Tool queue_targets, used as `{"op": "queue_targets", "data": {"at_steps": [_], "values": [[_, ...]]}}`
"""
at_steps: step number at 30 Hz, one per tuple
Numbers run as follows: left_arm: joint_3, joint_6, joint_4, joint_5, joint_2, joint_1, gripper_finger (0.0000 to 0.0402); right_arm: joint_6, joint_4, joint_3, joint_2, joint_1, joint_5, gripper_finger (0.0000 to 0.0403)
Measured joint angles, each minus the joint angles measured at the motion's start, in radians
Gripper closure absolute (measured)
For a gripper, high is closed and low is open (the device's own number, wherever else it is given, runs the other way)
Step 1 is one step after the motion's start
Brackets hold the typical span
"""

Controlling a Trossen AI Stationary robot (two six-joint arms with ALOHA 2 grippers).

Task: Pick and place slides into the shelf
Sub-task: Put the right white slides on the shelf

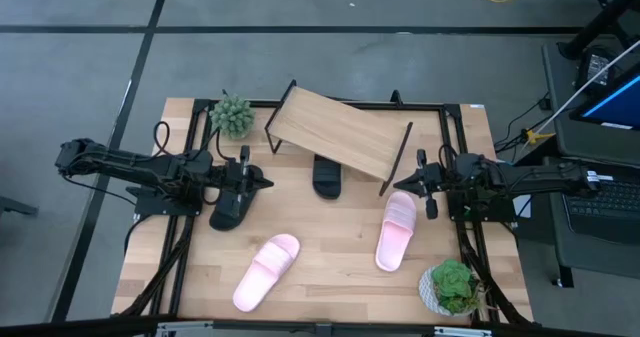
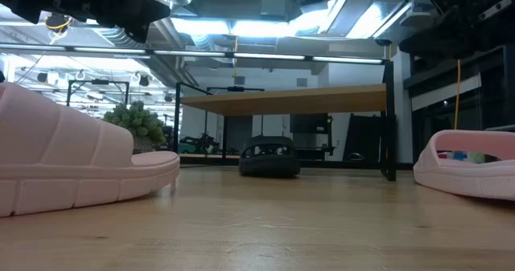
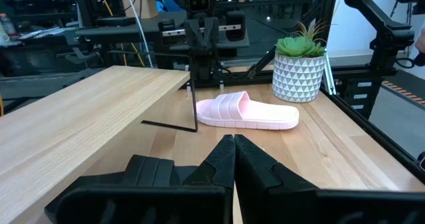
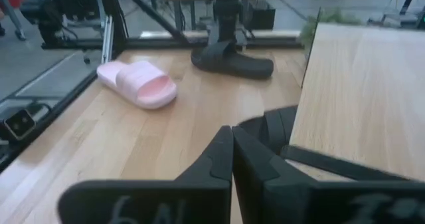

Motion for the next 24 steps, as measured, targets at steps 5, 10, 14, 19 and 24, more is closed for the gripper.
{"op": "queue_targets", "data": {"at_steps": [5,10,14,19,24], "values": [[0.0,0.0,0.002,-0.008,0.0,0.0,0.0402,0.025,-0.157,0.144,0.016,0.0,0.0,0.0398],[0.0,0.0,0.008,-0.045,0.0,0.0,0.0401,0.029,-0.329,0.272,0.075,0.023,0.003,0.04],[-0.001,0.0,0.017,-0.053,0.0,0.0,0.0401,0.11,-0.425,0.314,0.138,0.074,0.023,0.04],[-0.001,0.0,0.048,-0.053,0.0,0.0,0.0401,0.212,-0.548,0.339,0.222,0.166,0.104,0.0401],[-0.001,0.0,0.051,-0.053,0.0,0.0,0.0401,0.306,-0.615,0.406,0.312,0.254,0.121,0.0401]]}}
